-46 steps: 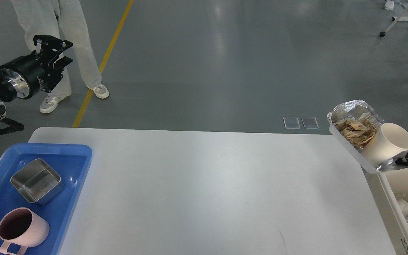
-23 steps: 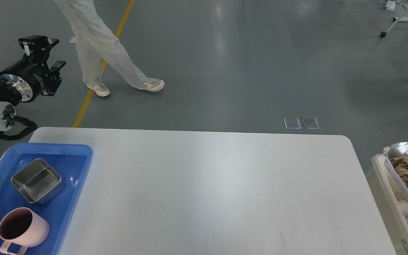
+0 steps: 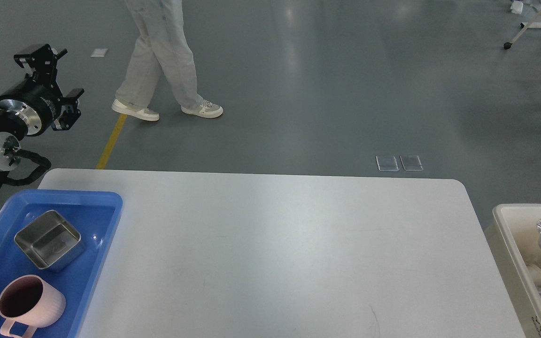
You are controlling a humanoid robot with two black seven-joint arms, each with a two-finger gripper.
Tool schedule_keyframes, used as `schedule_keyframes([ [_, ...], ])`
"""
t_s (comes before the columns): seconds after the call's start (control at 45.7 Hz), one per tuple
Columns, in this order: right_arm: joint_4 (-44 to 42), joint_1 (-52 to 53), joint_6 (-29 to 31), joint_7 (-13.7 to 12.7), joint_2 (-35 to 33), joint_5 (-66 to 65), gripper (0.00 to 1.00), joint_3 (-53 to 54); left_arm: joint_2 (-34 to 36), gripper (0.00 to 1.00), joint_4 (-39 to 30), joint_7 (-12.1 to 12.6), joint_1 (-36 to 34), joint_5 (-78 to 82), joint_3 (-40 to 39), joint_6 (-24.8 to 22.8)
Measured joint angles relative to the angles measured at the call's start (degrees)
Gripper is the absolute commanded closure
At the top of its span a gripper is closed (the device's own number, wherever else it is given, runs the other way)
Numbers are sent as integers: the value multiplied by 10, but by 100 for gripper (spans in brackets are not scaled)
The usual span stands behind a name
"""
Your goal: Tidy desktop
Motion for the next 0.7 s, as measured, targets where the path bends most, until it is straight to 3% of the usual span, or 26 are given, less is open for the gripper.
schedule_keyframes([
  [0.219, 0, -14, -15, 0, 1, 0, 47, 22, 0, 3, 0, 1, -2, -5, 0, -22],
  [0.481, -8, -18, -16, 1, 1, 0, 32, 43, -2, 3, 0, -1, -3, -9, -1, -39],
  [0.612, -10, -21, -15, 2, 1, 8, 5, 48, -6, 4, 0, -4, -3, -28, -22, -34],
  [0.7, -11, -21, -16, 3, 2, 18, 1, 58, -10, 4, 1, -5, -1, -36, -38, -33],
])
